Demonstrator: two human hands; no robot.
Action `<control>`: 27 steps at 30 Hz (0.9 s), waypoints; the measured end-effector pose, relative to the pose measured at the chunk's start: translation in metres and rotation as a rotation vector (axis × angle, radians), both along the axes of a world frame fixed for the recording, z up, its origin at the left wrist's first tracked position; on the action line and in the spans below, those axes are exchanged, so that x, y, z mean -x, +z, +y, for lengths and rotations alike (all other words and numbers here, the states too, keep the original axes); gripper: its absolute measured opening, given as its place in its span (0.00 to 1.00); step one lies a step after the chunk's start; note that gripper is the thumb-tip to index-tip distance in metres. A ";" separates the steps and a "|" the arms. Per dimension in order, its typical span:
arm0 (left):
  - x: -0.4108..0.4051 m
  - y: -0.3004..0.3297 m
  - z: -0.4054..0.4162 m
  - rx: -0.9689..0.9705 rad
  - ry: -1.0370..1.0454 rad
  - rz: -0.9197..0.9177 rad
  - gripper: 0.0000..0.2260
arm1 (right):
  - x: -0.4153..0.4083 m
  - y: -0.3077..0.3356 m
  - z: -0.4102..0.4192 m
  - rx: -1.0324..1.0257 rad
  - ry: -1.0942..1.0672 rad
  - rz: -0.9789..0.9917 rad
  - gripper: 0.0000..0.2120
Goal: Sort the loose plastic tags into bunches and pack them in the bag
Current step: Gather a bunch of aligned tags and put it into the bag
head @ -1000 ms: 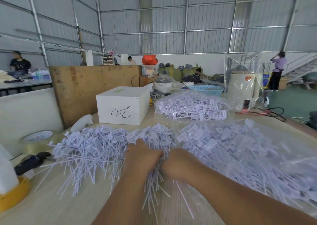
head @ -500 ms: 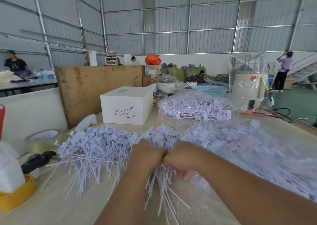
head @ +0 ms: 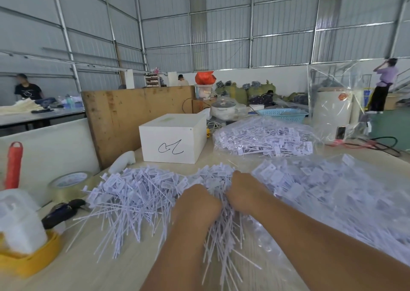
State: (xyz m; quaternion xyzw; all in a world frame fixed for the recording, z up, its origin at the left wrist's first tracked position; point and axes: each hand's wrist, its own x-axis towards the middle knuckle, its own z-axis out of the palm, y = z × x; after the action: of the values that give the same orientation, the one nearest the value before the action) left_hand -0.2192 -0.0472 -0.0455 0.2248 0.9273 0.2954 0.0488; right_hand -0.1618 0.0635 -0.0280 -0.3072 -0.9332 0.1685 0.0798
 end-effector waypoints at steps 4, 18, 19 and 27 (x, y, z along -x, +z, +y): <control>0.001 0.000 0.002 -0.049 -0.021 -0.049 0.09 | 0.004 0.001 0.004 0.104 -0.056 0.119 0.10; 0.009 -0.003 0.006 -0.176 0.006 -0.074 0.14 | -0.046 0.012 -0.028 -0.108 0.289 0.004 0.06; 0.009 -0.004 0.007 -0.161 0.002 -0.077 0.13 | -0.049 0.008 -0.031 -0.078 0.339 -0.012 0.06; 0.009 -0.009 0.010 -0.054 0.024 -0.035 0.08 | -0.038 0.010 -0.011 0.120 0.072 0.101 0.10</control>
State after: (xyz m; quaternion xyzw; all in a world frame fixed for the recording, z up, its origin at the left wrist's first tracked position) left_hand -0.2280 -0.0369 -0.0543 0.2097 0.9205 0.3249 0.0556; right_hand -0.1235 0.0524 -0.0181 -0.2687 -0.9267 0.2421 0.1021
